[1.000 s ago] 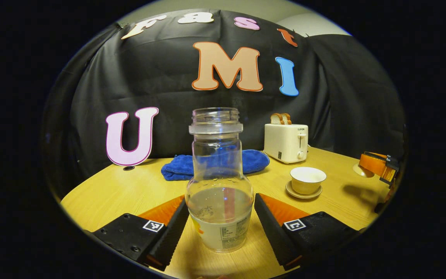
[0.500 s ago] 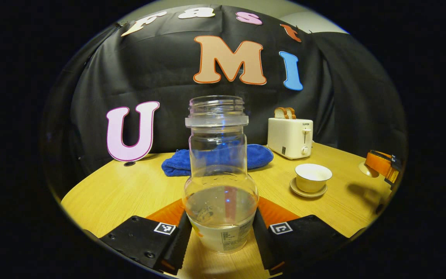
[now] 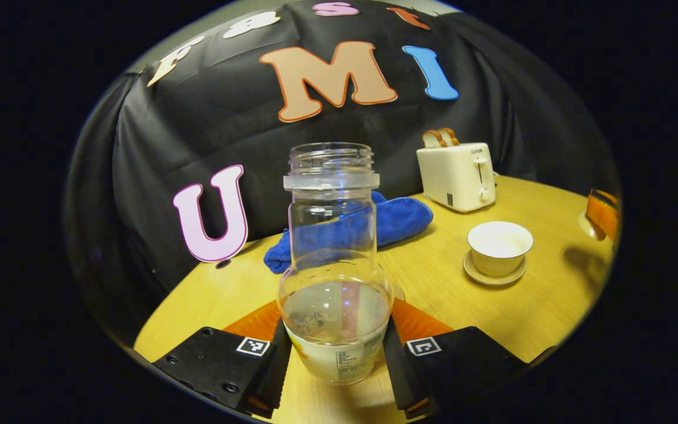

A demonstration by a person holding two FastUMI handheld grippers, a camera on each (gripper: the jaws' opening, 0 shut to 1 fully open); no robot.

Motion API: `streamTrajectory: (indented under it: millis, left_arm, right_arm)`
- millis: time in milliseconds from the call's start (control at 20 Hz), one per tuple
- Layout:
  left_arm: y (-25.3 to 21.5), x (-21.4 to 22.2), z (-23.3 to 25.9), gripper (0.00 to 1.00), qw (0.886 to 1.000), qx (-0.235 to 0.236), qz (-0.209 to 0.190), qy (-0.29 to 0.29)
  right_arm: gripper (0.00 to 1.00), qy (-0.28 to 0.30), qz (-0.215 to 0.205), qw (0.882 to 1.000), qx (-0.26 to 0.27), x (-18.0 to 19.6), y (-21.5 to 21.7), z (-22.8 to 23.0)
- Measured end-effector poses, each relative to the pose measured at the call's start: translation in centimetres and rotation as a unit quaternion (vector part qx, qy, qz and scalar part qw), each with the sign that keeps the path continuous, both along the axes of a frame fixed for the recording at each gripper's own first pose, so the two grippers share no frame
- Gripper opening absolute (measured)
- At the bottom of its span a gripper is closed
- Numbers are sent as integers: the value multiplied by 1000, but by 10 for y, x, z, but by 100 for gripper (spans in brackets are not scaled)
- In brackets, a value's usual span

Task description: Open the teacup lid with one hand, grasp the water bottle and pour water into the teacup with the other hand; after pouring, place the water bottle on the coaster and then close the teacup lid.

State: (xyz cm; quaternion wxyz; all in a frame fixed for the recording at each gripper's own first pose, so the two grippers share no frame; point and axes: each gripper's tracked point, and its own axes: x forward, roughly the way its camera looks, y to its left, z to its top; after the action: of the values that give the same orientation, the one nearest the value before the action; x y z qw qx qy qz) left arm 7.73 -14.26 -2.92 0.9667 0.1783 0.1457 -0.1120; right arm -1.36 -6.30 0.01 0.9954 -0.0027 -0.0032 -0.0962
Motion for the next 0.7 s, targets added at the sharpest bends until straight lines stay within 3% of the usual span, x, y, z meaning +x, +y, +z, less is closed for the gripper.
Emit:
streamTrajectory:
  millis: [250,450,700]
  left_arm:
    - [-5,16,10,69,989,146,-7,-30]
    - [-14,28,9,69,966,251,-26,-47]
    - [-23,38,7,69,941,332,-43,-55]
  right_arm:
    - [33,0,-16,1000,0,-2,-15,1]
    - [32,-1,-31,1000,-1,-3,-29,1]
    - [32,-1,-44,999,-2,-5,-40,2]
